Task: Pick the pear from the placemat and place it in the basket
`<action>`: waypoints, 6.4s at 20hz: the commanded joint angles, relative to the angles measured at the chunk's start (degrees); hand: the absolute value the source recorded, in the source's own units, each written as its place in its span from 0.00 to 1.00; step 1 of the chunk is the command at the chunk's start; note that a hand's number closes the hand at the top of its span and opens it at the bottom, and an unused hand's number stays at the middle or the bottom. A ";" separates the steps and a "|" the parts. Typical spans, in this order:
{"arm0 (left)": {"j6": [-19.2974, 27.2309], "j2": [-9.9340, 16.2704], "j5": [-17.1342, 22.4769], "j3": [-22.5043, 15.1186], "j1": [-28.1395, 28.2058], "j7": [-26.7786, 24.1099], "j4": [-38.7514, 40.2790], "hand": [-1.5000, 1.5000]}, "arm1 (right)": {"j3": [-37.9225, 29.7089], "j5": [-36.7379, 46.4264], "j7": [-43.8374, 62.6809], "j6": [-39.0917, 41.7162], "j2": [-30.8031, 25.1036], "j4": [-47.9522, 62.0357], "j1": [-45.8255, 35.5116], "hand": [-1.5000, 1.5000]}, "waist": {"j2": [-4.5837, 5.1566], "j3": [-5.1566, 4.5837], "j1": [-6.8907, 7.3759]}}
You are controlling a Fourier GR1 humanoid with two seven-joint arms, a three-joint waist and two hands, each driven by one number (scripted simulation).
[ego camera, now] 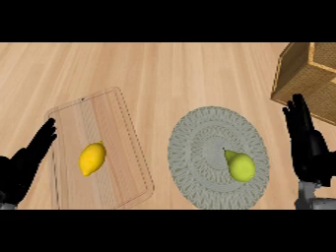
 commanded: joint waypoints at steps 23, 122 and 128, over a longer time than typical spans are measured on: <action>2.45 -9.22 2.51 -3.92 3.24 8.43 6.39 0.50 | 25.40 -0.50 24.16 52.98 -12.25 -0.23 -45.40 0.00 | 0.23 1.53 0.80; -3.97 -16.67 -6.12 6.39 1.07 10.83 8.97 0.50 | 48.22 51.25 -23.49 55.27 -15.05 27.20 -38.56 1.00 | 0.00 1.66 -0.44; -5.29 -15.04 -5.54 7.23 3.40 13.88 4.59 0.50 | 49.50 56.26 -31.51 47.66 -17.92 31.95 -39.25 1.00 | 0.08 1.70 0.14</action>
